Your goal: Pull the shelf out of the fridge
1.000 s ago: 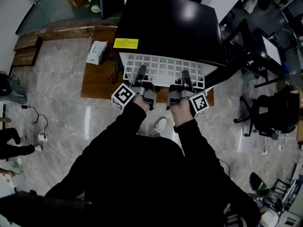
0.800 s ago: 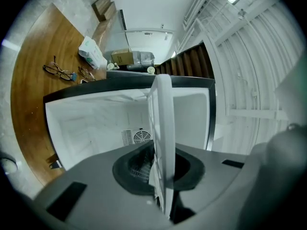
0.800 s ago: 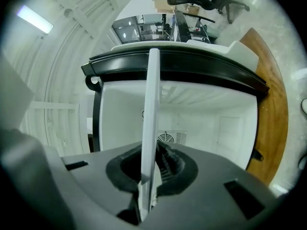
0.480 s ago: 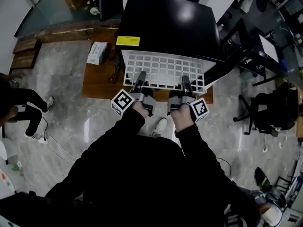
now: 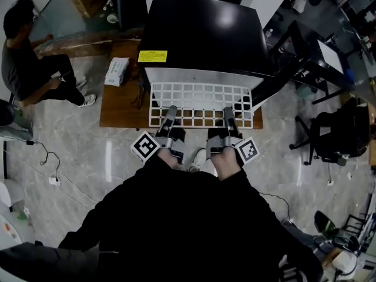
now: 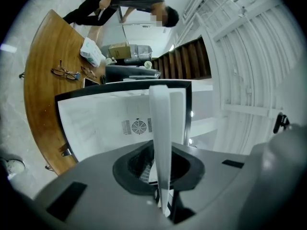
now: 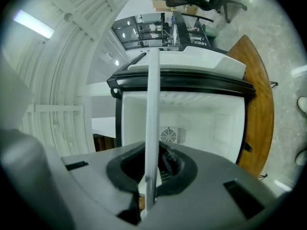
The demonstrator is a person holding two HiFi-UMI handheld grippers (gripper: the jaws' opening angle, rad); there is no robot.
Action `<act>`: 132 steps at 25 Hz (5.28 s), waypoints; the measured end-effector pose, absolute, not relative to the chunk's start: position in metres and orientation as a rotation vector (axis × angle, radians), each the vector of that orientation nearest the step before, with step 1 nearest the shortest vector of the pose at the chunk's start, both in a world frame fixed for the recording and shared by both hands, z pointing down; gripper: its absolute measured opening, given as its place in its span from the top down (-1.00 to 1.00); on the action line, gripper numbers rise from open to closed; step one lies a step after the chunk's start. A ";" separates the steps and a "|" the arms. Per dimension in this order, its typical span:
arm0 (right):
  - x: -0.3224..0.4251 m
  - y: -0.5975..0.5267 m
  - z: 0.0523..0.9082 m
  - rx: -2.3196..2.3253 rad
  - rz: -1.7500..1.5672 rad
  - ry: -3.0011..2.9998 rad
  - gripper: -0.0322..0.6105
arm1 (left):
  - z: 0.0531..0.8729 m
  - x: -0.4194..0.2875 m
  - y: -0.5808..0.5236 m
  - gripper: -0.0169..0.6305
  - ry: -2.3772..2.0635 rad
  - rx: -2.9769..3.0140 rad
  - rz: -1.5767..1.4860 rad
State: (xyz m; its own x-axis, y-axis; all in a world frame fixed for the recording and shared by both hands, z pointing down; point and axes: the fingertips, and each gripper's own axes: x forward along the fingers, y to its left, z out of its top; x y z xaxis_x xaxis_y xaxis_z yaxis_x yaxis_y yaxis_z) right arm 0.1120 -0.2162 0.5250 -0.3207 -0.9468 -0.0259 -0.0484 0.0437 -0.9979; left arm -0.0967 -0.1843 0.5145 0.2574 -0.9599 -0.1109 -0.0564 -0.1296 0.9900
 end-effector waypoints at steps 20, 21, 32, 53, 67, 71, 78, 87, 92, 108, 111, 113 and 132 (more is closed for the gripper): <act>0.128 -0.153 0.443 -0.968 -1.172 1.704 0.81 | 0.495 -0.055 -0.112 0.37 -0.729 2.094 -0.687; 0.130 -0.152 0.442 -0.965 -1.166 1.693 0.81 | 0.493 -0.053 -0.110 0.35 -0.713 2.123 -0.682; 0.153 -0.129 0.386 -0.910 -0.904 1.776 0.81 | 0.481 -0.030 -0.076 0.17 -0.589 2.507 -0.406; 0.142 -0.130 0.263 -1.399 0.023 2.609 0.82 | 0.516 -0.075 -0.113 0.18 -0.888 2.521 -0.138; 0.140 -0.126 0.168 -1.622 0.518 2.797 0.82 | 0.505 -0.074 -0.133 0.93 -0.974 2.654 -0.039; 0.138 -0.128 0.140 -1.763 0.829 2.793 0.81 | 0.504 -0.073 -0.135 0.93 -0.955 2.662 -0.039; 0.090 -0.144 0.111 -1.790 1.263 2.716 0.81 | 0.493 -0.070 -0.132 0.93 -0.932 2.713 -0.061; 0.016 -0.215 0.202 -1.869 1.591 2.932 0.80 | 0.499 -0.089 -0.137 0.93 -0.993 2.711 -0.060; -0.031 -0.240 0.237 -1.698 1.728 3.059 0.80 | 0.494 -0.103 -0.138 0.93 -1.049 2.699 -0.083; -0.100 -0.285 0.328 -1.278 1.632 3.649 0.78 | 0.490 -0.132 -0.141 0.93 -1.201 2.632 -0.158; -0.113 -0.284 0.345 -1.132 1.574 3.777 0.74 | 0.495 -0.138 -0.141 0.93 -1.191 2.629 -0.162; -0.117 -0.286 0.349 -1.112 1.565 3.802 0.74 | 0.495 -0.139 -0.141 0.93 -1.184 2.632 -0.169; -0.122 -0.252 0.399 -0.062 1.276 4.290 0.05 | 0.506 -0.151 -0.131 0.93 -1.138 2.610 -0.178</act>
